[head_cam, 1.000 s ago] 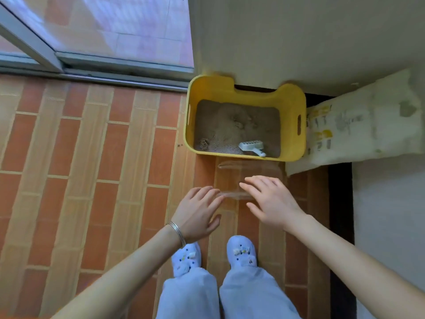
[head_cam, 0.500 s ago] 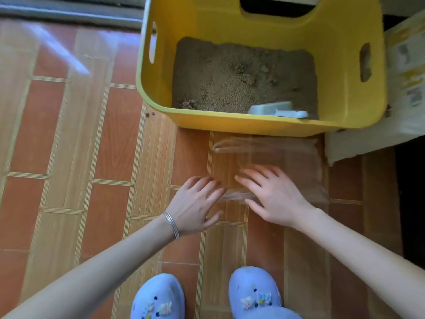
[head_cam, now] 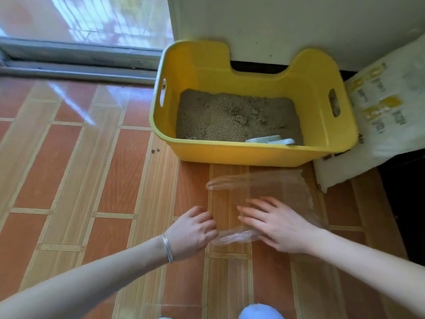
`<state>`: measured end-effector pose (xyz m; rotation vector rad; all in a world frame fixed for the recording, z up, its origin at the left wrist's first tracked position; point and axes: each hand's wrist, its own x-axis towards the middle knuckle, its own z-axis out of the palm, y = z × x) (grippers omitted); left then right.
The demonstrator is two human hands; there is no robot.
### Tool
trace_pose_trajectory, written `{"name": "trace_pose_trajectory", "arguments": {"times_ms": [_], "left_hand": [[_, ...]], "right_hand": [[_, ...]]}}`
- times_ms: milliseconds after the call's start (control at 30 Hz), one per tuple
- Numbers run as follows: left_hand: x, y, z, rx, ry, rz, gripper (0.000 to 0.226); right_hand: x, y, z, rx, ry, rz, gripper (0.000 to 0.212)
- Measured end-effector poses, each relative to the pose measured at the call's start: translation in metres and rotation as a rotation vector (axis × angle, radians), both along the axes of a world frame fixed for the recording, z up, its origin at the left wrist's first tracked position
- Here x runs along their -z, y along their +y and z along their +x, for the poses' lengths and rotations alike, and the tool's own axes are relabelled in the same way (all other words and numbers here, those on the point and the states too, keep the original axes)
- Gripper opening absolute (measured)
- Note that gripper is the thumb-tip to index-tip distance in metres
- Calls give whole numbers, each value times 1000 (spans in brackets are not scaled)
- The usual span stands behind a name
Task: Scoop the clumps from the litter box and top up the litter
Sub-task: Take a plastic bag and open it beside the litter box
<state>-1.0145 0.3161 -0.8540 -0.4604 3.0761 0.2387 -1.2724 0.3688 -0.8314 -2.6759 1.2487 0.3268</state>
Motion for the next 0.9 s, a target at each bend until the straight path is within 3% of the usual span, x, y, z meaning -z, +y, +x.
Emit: {"name": "trace_pose_trajectory", "arguments": {"times_ms": [300, 433, 500, 667, 800, 900], "left_hand": [[-31, 36, 39, -266, 216, 32, 7], [-42, 43, 54, -369, 258, 66, 8], [-50, 43, 57, -395, 257, 68, 8], [-70, 36, 59, -351, 216, 96, 14], [-87, 29, 62, -229, 212, 237, 19], [-97, 24, 61, -171, 274, 382, 13]], "right_hand": [[-20, -16, 38, -68, -95, 19, 44], [-27, -22, 50, -201, -142, 51, 11], [-33, -28, 52, -209, -150, 43, 10], [-36, -36, 50, -159, -185, -70, 21], [-30, -37, 43, -56, -194, -122, 27], [-27, -35, 42, 64, -314, -113, 21]]}}
